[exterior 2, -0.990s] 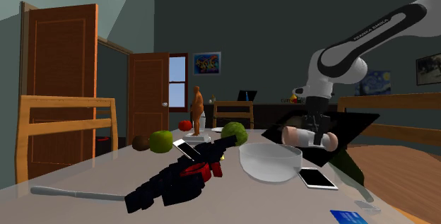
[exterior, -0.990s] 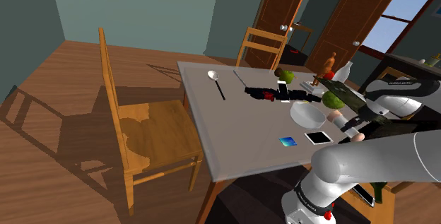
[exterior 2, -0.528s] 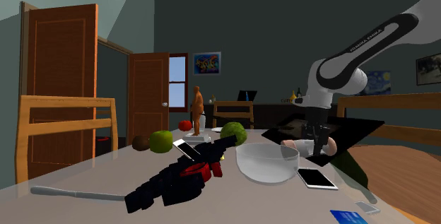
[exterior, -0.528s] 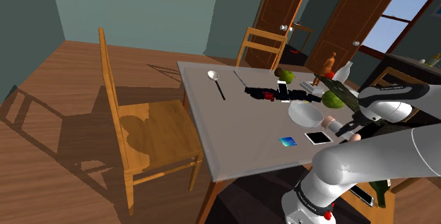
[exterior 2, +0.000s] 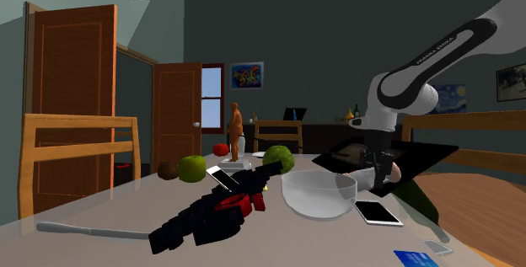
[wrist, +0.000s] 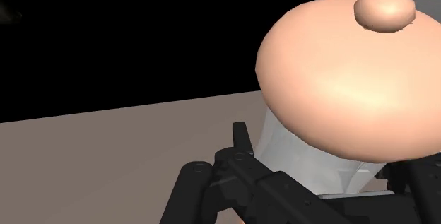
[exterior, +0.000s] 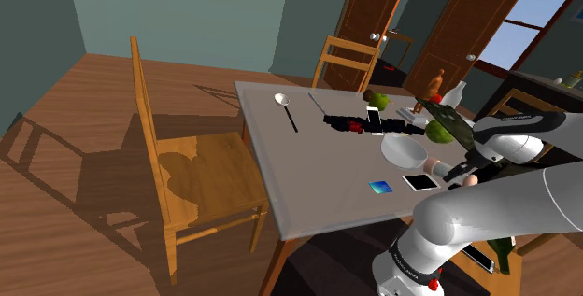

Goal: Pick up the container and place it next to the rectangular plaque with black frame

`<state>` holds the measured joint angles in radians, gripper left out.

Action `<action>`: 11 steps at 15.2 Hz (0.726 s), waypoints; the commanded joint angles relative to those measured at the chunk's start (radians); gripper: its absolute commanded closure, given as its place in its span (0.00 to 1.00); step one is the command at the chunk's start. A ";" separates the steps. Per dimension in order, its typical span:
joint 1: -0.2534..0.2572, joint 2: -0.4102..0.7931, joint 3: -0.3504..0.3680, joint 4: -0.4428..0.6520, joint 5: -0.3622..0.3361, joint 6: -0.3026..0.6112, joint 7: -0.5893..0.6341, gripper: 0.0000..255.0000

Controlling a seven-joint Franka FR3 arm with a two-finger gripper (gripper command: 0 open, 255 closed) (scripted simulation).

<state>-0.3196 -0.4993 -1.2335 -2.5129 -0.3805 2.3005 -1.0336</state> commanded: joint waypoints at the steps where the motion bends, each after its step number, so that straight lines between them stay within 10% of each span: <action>1: 0.000 0.000 0.000 -0.001 0.000 0.000 0.000 0.00; 11: -0.093 -0.078 0.123 0.061 -0.009 -0.152 0.017 0.00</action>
<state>-0.3984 -0.5662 -1.1287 -2.4533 -0.3865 2.1660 -1.0227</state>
